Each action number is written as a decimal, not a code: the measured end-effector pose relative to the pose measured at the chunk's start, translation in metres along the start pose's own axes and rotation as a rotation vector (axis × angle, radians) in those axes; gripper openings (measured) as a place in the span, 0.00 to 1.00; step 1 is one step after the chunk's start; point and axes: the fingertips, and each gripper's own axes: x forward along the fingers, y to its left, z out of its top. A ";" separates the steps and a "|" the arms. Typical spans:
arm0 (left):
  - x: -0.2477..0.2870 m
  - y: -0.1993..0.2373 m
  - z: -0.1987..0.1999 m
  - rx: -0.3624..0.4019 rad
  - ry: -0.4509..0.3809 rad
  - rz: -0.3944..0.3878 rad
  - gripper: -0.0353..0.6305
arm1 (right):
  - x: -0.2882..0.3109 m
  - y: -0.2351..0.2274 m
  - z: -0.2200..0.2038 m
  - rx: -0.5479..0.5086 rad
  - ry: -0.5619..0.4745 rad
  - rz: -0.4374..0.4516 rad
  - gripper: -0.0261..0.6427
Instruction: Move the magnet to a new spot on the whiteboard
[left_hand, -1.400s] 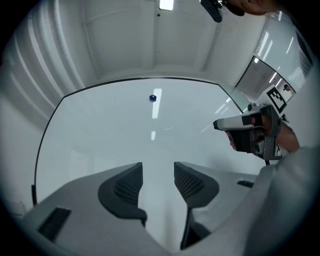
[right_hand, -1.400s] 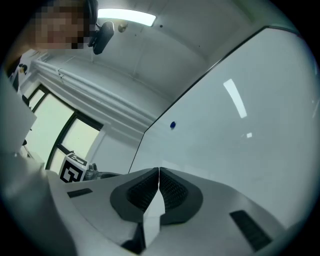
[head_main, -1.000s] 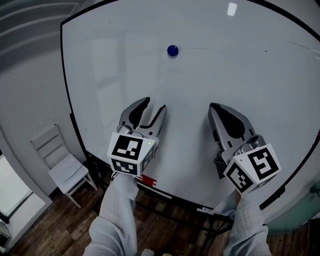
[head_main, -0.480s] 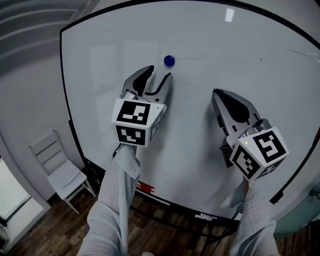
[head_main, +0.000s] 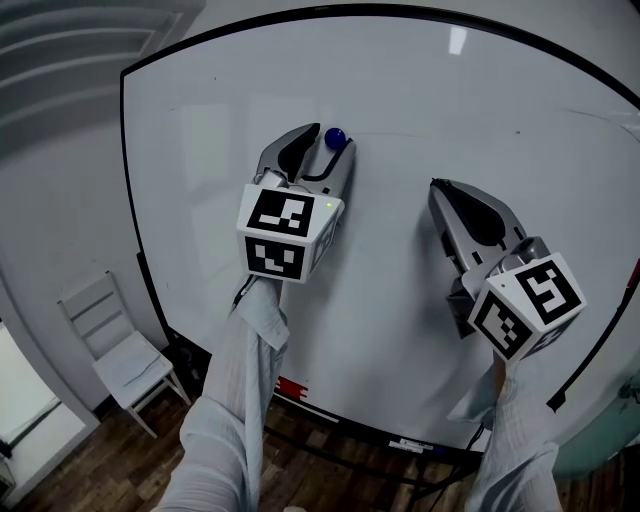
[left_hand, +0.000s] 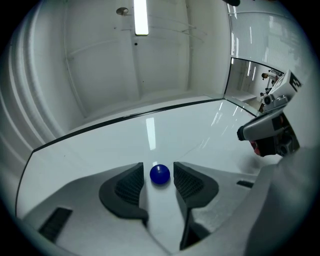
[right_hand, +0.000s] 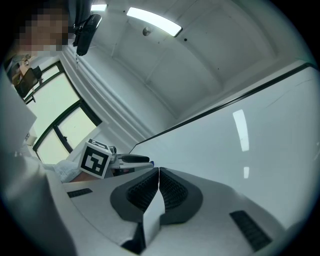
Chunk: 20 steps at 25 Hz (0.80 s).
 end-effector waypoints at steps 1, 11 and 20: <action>0.002 -0.001 0.001 0.000 0.000 0.000 0.33 | -0.001 0.000 0.000 -0.002 0.001 0.000 0.08; 0.003 -0.001 -0.002 -0.029 -0.006 -0.005 0.27 | 0.000 -0.001 -0.001 -0.006 0.003 0.003 0.08; 0.004 -0.003 -0.001 -0.020 0.011 0.003 0.24 | -0.001 -0.001 -0.006 -0.006 0.016 0.006 0.08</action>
